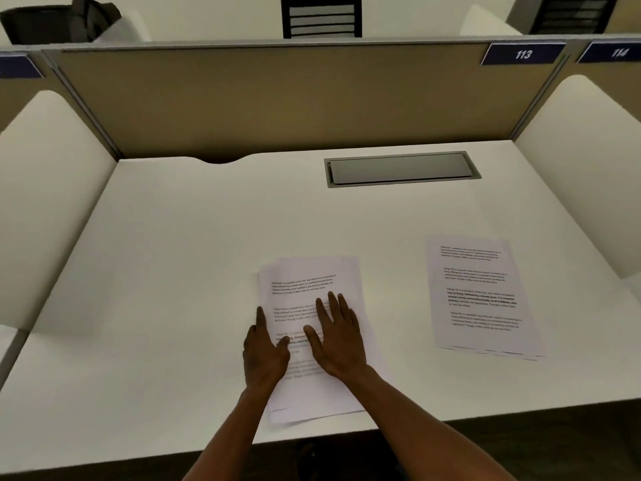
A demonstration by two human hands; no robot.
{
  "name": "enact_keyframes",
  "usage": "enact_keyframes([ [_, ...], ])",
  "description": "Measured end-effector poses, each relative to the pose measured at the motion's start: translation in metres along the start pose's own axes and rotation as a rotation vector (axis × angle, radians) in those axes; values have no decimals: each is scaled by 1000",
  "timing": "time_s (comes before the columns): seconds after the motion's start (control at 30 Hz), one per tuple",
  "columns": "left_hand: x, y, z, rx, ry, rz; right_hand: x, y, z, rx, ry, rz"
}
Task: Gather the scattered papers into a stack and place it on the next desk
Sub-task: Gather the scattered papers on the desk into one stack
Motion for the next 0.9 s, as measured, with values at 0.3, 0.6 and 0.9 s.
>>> enact_keyframes([
  [0.3,5,-2,-12,-59,-55,82,-3,-175,122,-178,-163,-666],
  [0.6,-3,-27,-34,-72,8,59,-2,-187,124,-261,-57,-577],
  [0.9,-12,-36,-37,-92,11,68,2,-194,139,-404,-73,-422],
])
Point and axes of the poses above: each hand's wrist, its own x-axis towards the middle knuckle, its own z-axis out of the back of the hand, y = z × x, the point moved 5 cm from there along x, towards the middle knuckle, and after that the axes turned 4 degrees about -y, right-handed, at the moved point
